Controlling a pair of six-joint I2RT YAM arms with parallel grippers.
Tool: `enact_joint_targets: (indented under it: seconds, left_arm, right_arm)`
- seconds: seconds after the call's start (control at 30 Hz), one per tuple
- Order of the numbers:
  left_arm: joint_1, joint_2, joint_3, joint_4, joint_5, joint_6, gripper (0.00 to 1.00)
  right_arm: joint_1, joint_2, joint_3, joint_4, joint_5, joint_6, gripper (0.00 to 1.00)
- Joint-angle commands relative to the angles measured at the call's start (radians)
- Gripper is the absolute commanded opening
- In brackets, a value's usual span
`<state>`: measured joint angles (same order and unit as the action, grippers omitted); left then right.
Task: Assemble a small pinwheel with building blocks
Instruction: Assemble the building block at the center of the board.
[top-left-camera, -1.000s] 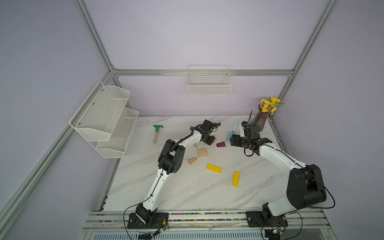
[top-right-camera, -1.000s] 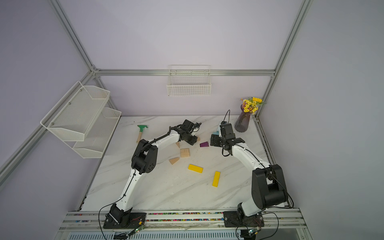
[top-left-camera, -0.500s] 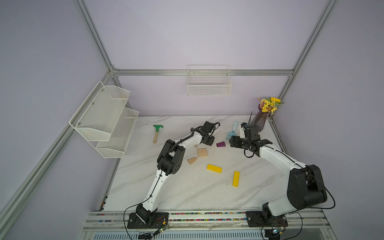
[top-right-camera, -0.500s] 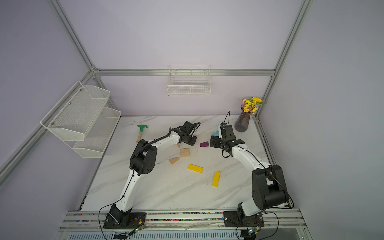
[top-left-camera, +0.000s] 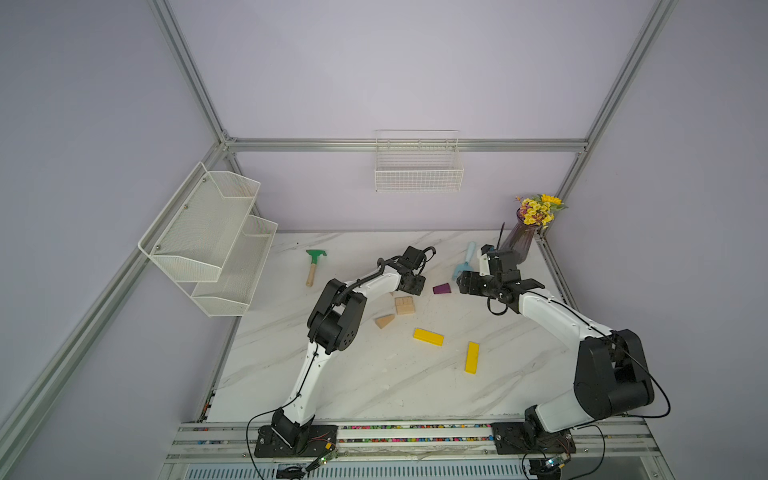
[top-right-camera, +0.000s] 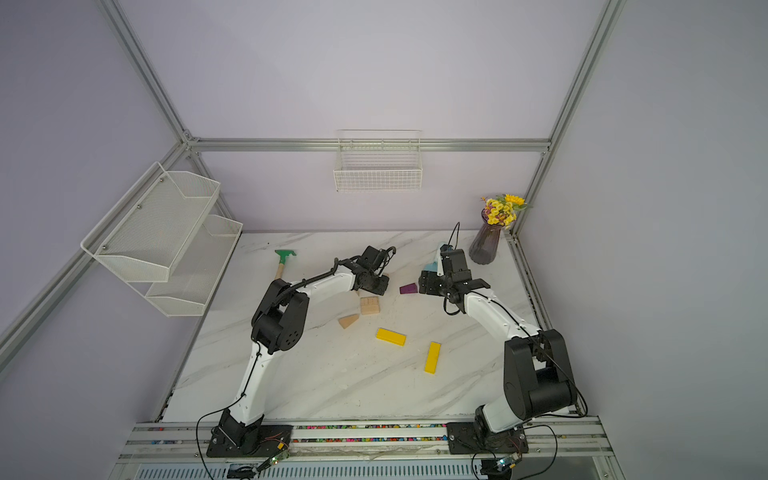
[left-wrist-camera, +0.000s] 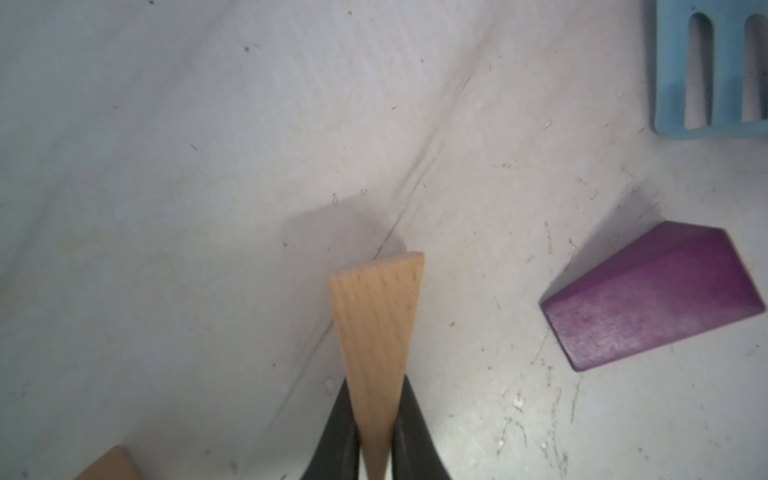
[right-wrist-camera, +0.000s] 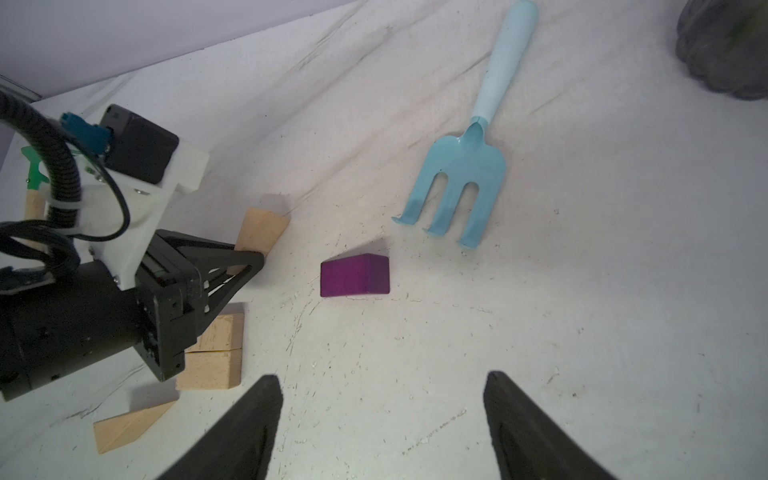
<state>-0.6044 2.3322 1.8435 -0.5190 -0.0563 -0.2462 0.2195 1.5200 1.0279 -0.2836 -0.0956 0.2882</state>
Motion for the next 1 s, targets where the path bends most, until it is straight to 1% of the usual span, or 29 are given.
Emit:
enact_joint_targets:
  seconds: [0.0,0.27,0.47,0.63,0.73,0.87,0.97]
  left_arm:
    - [-0.006,-0.044,-0.031,-0.041,0.011,-0.030,0.13]
    - [-0.011,-0.060,-0.060,-0.033,0.022,-0.030,0.17]
    - [-0.015,-0.055,-0.048,-0.024,0.032,-0.042,0.29]
    - [-0.017,-0.050,-0.043,-0.024,0.044,-0.052,0.34]
    - [-0.018,-0.057,-0.055,-0.022,0.046,-0.054,0.34]
    - [-0.020,-0.067,-0.071,-0.013,0.048,-0.052,0.29]
    - [-0.021,-0.070,-0.075,-0.013,0.053,-0.053,0.29]
  right_arm:
    - [-0.002,-0.008,-0.015,0.024,-0.003,0.009,0.80]
    - [-0.002,0.004,-0.010,0.024,-0.003,0.009,0.80]
    - [-0.003,0.014,-0.007,0.025,-0.002,0.008,0.81]
    - [-0.003,0.013,-0.008,0.023,0.000,0.009,0.81]
    - [-0.003,0.014,-0.006,0.023,0.003,0.009,0.81]
    - [-0.003,0.016,-0.005,0.023,0.000,0.009,0.80]
    - [-0.003,0.018,-0.003,0.022,0.000,0.009,0.80]
